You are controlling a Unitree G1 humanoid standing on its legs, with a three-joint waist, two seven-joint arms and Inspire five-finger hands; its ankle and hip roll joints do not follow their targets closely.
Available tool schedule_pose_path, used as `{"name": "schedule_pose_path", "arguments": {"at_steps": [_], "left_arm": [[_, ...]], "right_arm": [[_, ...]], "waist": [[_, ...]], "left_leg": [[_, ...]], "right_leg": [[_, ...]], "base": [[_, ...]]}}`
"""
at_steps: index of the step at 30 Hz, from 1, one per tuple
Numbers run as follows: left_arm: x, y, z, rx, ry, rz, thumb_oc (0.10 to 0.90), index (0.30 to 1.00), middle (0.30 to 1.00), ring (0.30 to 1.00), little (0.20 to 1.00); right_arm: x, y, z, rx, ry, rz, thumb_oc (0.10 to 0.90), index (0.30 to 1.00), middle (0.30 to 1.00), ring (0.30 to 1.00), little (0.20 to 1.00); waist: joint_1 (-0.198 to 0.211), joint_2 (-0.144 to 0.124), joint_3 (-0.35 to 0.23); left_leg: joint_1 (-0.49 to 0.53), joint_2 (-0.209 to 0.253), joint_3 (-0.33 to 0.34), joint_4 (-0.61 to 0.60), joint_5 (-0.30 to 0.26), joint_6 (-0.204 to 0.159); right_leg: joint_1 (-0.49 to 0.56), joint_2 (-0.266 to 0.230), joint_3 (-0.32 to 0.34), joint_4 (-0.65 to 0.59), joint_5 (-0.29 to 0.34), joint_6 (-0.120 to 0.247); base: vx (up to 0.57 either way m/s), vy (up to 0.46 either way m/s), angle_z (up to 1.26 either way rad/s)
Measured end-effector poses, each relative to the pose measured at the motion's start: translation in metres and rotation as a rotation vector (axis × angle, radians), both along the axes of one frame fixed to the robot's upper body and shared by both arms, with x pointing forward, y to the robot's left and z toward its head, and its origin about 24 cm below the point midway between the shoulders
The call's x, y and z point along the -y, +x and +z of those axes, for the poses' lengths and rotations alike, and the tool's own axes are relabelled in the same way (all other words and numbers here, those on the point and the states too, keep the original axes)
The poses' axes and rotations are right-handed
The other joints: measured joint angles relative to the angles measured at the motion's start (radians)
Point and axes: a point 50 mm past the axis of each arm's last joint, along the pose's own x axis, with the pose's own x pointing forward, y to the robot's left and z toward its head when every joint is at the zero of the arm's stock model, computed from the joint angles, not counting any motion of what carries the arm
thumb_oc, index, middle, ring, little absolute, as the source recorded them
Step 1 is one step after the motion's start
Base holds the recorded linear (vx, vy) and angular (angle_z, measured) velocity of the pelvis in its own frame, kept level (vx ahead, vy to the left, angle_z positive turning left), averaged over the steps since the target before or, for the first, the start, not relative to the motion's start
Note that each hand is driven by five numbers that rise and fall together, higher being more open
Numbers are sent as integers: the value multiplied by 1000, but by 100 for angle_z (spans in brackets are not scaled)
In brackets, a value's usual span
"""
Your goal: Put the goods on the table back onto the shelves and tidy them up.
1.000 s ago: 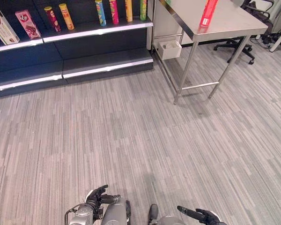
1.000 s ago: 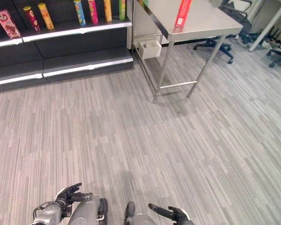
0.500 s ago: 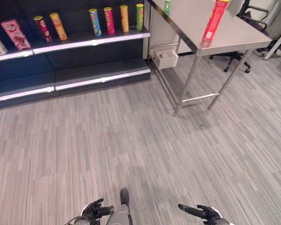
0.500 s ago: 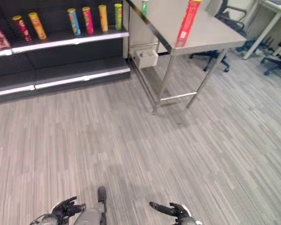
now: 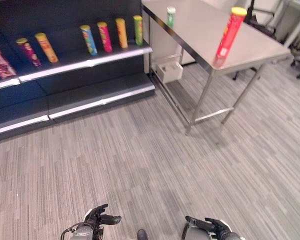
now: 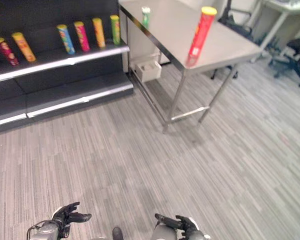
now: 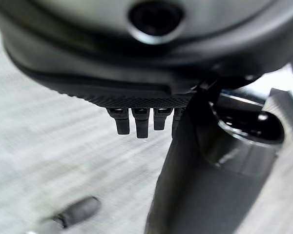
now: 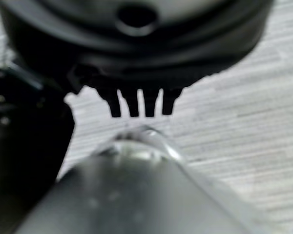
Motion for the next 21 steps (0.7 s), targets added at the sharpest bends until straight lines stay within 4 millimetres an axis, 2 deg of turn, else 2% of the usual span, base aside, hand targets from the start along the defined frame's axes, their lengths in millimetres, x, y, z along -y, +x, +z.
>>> {"name": "schedule_pose_path", "arguments": {"at_steps": [1, 2, 4, 5, 6, 7, 8, 9, 10, 11, 13, 14, 15, 16, 17, 18, 19, 20, 21], "left_arm": [[1, -3, -2, -10, -4, 4, 800, 900, 900, 900, 900], [0, -8, -4, -32, -2, 13, 800, 900, 900, 900, 900], [0, -14, -6, -55, 8, -3, 800, 900, 900, 900, 900], [9, -17, -9, -62, -11, -14, 800, 900, 900, 900, 900], [18, -18, -11, -68, -36, -32, 800, 900, 900, 900, 900], [23, -16, -12, -70, -48, -62, 800, 900, 900, 900, 900], [29, -13, -12, -63, -64, -71, 800, 900, 900, 900, 900], [34, -14, -14, -62, -77, -70, 800, 900, 900, 900, 900], [42, -20, -16, -64, -101, -72, 800, 900, 900, 900, 900], [44, -21, -16, -61, -103, -74, 800, 900, 900, 900, 900], [44, -21, -16, -49, -109, -61, 800, 900, 900, 900, 900], [44, -19, -15, -37, -119, -45, 800, 900, 900, 900, 900], [43, -15, -13, -22, -122, -28, 800, 900, 900, 900, 900], [40, -15, -13, -20, -123, -4, 800, 900, 900, 900, 900], [38, -12, -11, -5, -128, 13, 800, 900, 900, 900, 900], [37, -8, -10, 4, -126, 15, 800, 900, 900, 900, 900], [37, -1, -7, 23, -125, 10, 800, 900, 900, 900, 900], [32, 5, -4, 38, -100, -19, 800, 900, 900, 900, 900], [28, 8, -1, 53, -92, -19, 800, 900, 900, 900, 900]], "right_arm": [[1, -3, -1, -1, 7, -26, 800, 900, 900, 900, 900], [2, -2, 0, 4, 9, -47, 800, 900, 900, 900, 900], [3, -10, -3, -29, 4, -47, 800, 900, 900, 900, 900], [8, -10, -2, -40, -14, -48, 800, 900, 900, 900, 900], [14, -12, -1, -43, -28, -45, 800, 900, 900, 900, 900], [16, -11, 0, -45, -37, -42, 800, 900, 900, 900, 900], [19, -7, 2, -36, -45, -39, 800, 900, 900, 900, 900], [22, -7, 2, -43, -55, -40, 800, 900, 900, 900, 900], [31, -5, 8, -20, -82, -13, 800, 900, 900, 900, 900], [33, 1, 11, 3, -91, 0, 800, 900, 900, 900, 900], [35, 15, 19, 56, -101, 23, 800, 900, 900, 900, 900], [36, 20, 22, 77, -104, 30, 800, 900, 900, 900, 900], [34, 20, 21, 78, -97, 29, 800, 900, 900, 900, 900], [31, 19, 20, 76, -89, 33, 800, 900, 900, 900, 900], [32, 18, 19, 65, -94, 30, 800, 900, 900, 900, 900], [32, 19, 19, 67, -96, 29, 800, 900, 900, 900, 900], [32, 19, 19, 71, -99, 20, 800, 900, 900, 900, 900], [31, 13, 16, 51, -89, -2, 800, 900, 900, 900, 900], [33, 2, 12, 9, -95, -19, 800, 900, 900, 900, 900]], "waist": [[-6, -8, 5], [-26, -39, 21], [-29, -80, 2], [-33, -51, -7], [-48, -15, -15], [-51, -10, -15], [-47, -10, -14], [-47, -11, -15], [-41, 3, -39], [-29, 8, -44], [-12, 10, -48], [-20, 12, -47], [-15, 3, -42], [-2, -28, -24], [-5, -23, -26], [2, -28, -23], [-8, -31, -20], [-5, -43, -10], [3, -33, -1]], "left_leg": [[19, 2, -1, 0, -20, -9], [69, 3, -13, -1, -51, -28], [107, 15, -29, -5, -92, -70], [120, 68, -36, -5, -114, -99], [131, 121, -56, -1, -122, -101], [145, 154, -64, 11, -83, -120], [154, 183, -66, 42, -31, -168], [158, 207, -88, 102, -2, -210], [131, 239, -103, 222, 19, -239], [110, 251, -116, 303, 33, -256], [29, 240, -154, 447, 25, -305], [-71, 232, -184, 618, 70, -309], [-146, 235, -210, 739, 187, -329], [-228, 238, -218, 887, 307, -337], [-293, 250, -195, 952, 233, -306], [-338, 252, -170, 941, 190, -275], [-392, 265, -141, 898, 164, -264], [-406, 298, -60, 755, 130, -207], [-391, 289, -28, 343, 136, -205]], "right_leg": [[-2, 23, 2, -103, 44, -1], [-9, 34, -2, -128, 97, 6], [-20, 42, -6, -118, 111, -4], [-23, 79, -31, -61, 180, -35], [-12, 125, -42, -32, 185, -46], [6, 159, -27, -22, 191, -90], [50, 179, -40, -31, 174, -130], [109, 192, -66, -56, 160, -152], [181, 224, -81, -103, 135, -190], [204, 234, -82, -115, 124, -204], [225, 238, -54, -117, 107, -264], [229, 244, -56, -113, 89, -308], [238, 246, -60, -108, 82, -313], [280, 227, -57, -116, 82, -301], [307, 231, -61, -116, 71, -306], [324, 229, -57, -116, 48, -328], [338, 228, -62, -116, 11, -341], [360, 228, -58, -119, -10, -334], [376, 242, -76, -117, -2, -301]], "base": [[390, -121, 17], [443, -175, 21], [416, -170, 28], [353, -163, 38], [492, -285, 57], [460, -293, 67], [414, -295, 56], [360, -303, 35], [367, -345, 15], [323, -345, -12], [226, -337, -17], [209, -304, -1], [107, -127, -10], [184, -144, -22], [250, -72, -31], [309, -52, -4], [246, 68, 7], [228, 105, 14], [347, 164, -12]]}}
